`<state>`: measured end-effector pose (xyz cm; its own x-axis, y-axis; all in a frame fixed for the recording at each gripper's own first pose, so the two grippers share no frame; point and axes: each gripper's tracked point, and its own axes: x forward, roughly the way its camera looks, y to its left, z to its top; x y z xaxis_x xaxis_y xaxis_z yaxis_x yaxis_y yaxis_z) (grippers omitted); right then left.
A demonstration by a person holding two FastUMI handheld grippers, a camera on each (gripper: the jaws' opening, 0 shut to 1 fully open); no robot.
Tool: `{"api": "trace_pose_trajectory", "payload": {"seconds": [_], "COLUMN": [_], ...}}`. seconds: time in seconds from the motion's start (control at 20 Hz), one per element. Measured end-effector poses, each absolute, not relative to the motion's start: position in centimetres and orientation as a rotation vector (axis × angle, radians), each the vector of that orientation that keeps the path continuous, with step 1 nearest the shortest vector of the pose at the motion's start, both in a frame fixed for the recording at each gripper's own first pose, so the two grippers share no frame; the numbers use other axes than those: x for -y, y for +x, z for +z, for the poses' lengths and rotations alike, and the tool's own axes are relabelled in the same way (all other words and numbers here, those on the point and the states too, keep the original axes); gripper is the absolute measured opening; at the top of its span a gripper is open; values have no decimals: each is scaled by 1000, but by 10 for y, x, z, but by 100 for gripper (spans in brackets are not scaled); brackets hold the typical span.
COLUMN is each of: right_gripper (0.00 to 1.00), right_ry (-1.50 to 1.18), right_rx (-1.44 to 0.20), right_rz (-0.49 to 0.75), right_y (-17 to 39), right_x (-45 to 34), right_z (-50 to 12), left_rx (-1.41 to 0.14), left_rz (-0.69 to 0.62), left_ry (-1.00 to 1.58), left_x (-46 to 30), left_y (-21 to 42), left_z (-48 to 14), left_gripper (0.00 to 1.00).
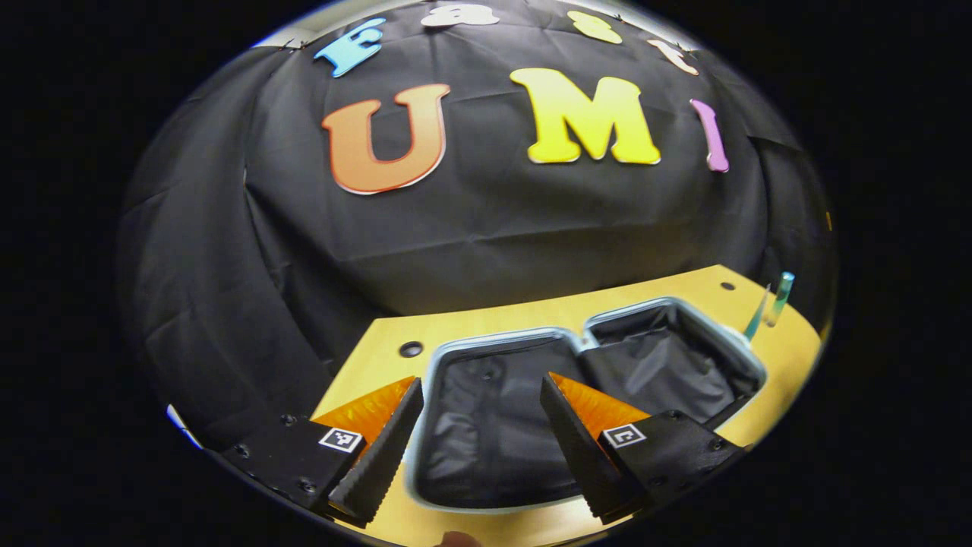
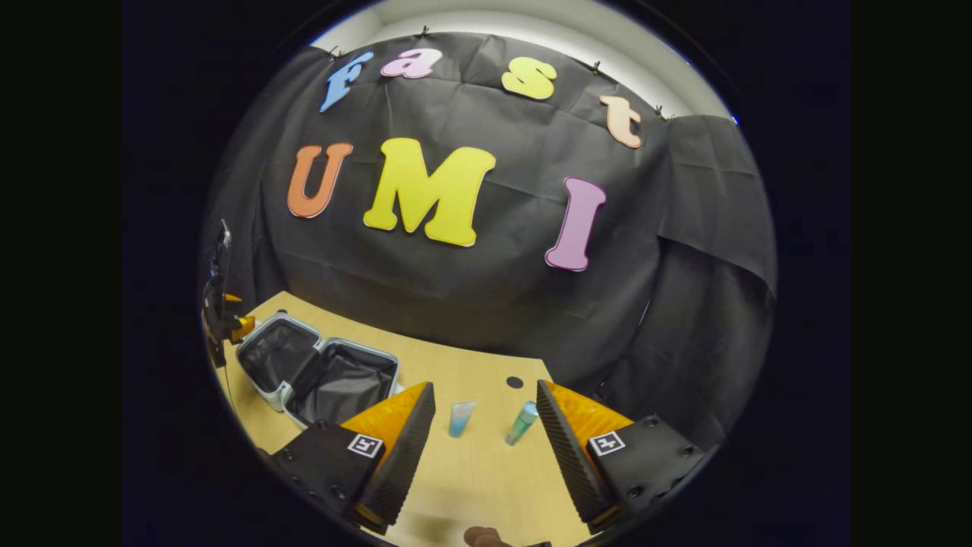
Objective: First open the suitcase, pack the skin care products into it, and then close the suitcase.
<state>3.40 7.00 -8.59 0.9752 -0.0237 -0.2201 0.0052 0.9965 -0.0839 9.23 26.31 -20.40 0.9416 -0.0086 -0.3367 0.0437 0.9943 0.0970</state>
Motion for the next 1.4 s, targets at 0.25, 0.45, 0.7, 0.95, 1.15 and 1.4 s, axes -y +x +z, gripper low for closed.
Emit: {"api": "trace_pose_trajectory", "payload": {"seconds": [0.25,0.45,0.7,0.95,1.15,1.4], "right_gripper": [80,80,80,80,80,80], "right_ry": [-105,-68,-85,-87,-35,-63], "right_rx": [-206,-232,-272,-341,-360,-394], "right_rz": [15,1,-7,-11,49,67], "right_y": [48,59,75,88,89,95], "right_x": [-18,32,95,148,156,163], "right_z": [-102,-124,-159,-197,-214,-234], "left_rx": [-355,-382,-435,-506,-531,-565], "left_rz": [-141,-287,-384,-390,-342,-286], "left_ry": [52,40,28,44,67,68], "left_x": [-130,-13,100,161,179,185], "left_y": [81,76,76,94,120,156], "left_z": [-197,-203,-229,-274,-301,-328], "left_gripper": [99,99,99,99,99,99]}}
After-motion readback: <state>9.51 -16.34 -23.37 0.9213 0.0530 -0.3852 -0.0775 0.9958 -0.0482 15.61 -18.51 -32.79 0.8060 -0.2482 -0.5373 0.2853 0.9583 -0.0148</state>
